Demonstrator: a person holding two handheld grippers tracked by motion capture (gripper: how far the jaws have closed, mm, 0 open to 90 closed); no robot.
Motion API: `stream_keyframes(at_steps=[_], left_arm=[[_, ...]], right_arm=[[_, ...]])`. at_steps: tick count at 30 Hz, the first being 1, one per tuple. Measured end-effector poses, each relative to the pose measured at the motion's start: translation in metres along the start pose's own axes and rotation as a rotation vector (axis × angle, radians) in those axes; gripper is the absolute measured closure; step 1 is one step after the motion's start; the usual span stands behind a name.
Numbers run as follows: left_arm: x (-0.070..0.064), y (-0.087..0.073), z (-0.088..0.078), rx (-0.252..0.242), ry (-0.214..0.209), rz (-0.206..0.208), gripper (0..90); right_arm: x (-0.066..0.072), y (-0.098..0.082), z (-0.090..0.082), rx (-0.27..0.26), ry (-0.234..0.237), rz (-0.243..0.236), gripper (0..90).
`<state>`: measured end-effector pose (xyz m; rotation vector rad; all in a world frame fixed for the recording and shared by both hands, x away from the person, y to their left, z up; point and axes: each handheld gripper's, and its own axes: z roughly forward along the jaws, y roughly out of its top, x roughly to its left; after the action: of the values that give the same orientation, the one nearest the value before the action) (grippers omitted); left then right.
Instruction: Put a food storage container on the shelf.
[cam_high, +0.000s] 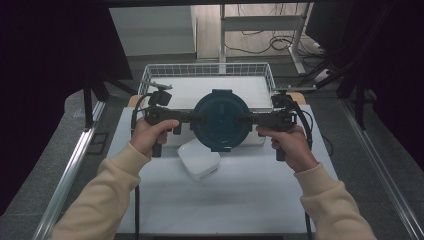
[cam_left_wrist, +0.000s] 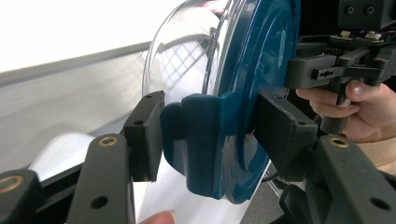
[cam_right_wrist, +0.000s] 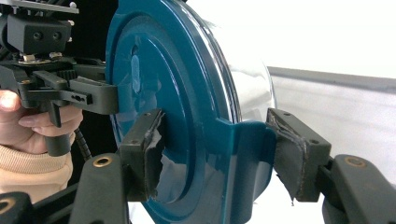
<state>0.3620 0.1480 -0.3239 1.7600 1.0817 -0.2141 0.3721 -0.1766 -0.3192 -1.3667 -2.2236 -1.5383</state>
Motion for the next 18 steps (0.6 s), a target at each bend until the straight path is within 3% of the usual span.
stream_keyframes(at_steps=[18], left_arm=[[-0.003,0.028,-0.007,-0.005,0.009,0.023,44.3]], right_arm=[[0.002,0.027,-0.003,-0.009,0.003,-0.014,38.9]])
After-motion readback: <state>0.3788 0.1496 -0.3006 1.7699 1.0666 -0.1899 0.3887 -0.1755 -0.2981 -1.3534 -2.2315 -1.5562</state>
